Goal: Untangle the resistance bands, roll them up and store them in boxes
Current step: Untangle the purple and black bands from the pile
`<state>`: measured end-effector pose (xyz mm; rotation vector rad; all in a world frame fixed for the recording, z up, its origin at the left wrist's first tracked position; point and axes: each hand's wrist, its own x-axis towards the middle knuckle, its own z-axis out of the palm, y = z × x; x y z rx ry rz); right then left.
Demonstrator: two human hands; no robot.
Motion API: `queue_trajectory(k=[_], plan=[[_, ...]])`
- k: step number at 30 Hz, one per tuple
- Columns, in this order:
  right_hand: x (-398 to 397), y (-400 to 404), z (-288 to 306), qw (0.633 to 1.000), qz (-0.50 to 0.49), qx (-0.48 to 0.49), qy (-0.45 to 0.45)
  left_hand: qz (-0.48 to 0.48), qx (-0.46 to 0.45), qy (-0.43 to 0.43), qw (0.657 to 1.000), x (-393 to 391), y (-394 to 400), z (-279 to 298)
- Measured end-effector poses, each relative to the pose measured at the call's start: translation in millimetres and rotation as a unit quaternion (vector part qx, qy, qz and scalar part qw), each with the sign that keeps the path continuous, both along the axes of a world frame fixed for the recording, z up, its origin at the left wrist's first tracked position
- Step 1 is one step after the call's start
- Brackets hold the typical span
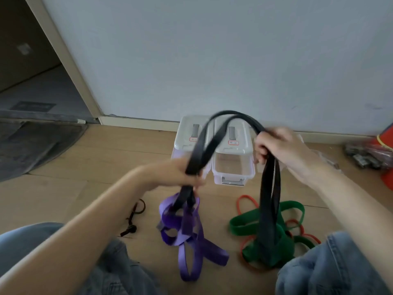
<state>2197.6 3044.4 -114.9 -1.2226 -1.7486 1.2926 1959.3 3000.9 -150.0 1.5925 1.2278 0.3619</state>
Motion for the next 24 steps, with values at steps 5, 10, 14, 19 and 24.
queue_trajectory(k=[5,10,14,19,24], plan=[[7.2,-1.3,-18.8,0.929,0.187,-0.086,-0.309,0.059,-0.069,-0.171,0.981,-5.2,-0.1,45.8],[-9.9,-14.3,-18.4,0.948,0.273,-0.020,-0.159,-0.063,-0.079,-0.021,0.995,23.6,-2.4,38.8],[-26.9,-21.2,-21.9,0.974,0.203,0.038,-0.097,-0.054,0.013,-0.006,0.998,18.0,1.5,39.5],[-21.7,-16.2,6.7,0.955,0.155,-0.067,0.245,-0.037,0.075,0.134,0.987,17.7,-2.2,-9.1],[-2.5,-2.6,16.2,0.976,0.089,-0.075,0.186,0.012,0.087,0.100,0.991,5.1,-4.0,-3.2]])
